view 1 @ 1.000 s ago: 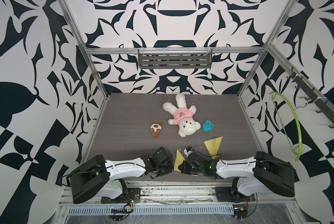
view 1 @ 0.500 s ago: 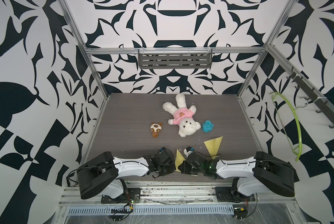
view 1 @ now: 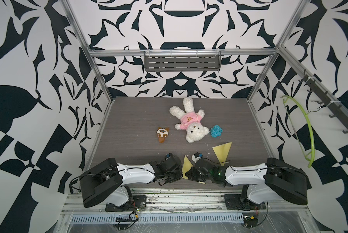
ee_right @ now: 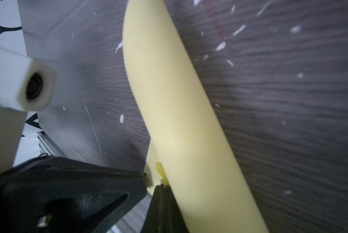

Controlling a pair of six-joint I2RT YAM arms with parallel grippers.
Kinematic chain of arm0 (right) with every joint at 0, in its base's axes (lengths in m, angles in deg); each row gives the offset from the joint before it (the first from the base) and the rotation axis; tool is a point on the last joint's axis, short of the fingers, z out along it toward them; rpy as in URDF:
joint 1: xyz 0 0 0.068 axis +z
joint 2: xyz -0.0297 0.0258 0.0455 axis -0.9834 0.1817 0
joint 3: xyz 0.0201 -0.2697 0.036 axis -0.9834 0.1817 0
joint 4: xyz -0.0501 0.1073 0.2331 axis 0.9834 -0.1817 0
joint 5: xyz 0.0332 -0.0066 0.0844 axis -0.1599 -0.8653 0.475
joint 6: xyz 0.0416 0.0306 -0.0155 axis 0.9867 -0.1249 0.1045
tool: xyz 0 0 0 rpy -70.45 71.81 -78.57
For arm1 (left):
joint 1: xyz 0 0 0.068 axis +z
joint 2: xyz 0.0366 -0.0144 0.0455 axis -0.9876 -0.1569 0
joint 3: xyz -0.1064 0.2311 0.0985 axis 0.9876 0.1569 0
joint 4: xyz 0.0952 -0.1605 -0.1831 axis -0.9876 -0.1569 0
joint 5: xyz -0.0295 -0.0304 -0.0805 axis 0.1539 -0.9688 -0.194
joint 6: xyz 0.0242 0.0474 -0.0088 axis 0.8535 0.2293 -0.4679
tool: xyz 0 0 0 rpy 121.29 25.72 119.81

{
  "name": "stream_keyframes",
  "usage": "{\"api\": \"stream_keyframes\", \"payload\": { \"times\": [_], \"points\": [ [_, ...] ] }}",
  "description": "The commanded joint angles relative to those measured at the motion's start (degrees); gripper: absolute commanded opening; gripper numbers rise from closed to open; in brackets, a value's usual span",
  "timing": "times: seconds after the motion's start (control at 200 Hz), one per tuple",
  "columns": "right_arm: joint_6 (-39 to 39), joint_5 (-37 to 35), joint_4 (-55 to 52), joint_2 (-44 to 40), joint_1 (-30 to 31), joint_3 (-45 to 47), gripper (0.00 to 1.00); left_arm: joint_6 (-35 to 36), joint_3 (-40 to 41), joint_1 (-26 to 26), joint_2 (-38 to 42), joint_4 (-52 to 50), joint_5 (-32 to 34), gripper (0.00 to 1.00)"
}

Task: Fold the square paper diagonally
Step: Fold the paper at the center of the board.

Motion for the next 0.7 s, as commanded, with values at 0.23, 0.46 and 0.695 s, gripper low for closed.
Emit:
{"api": "stream_keyframes", "payload": {
  "times": [0.23, 0.46, 0.695],
  "points": [
    [4.9, -1.0, 7.9, 0.8, 0.2, -0.2, 0.0, 1.3, 1.3, 0.0, 0.7, -7.5, 1.9, 0.0],
    [6.1, -0.8, 10.2, 3.5, 0.8, -0.6, 0.0, 1.4, 1.0, 0.0, 1.0, -8.0, 2.2, 0.0],
    [6.9, -1.0, 10.8, 5.2, 1.6, 0.2, 0.0, 1.4, 1.1, 0.0, 0.8, -8.1, 2.2, 0.0]
  ]
}}
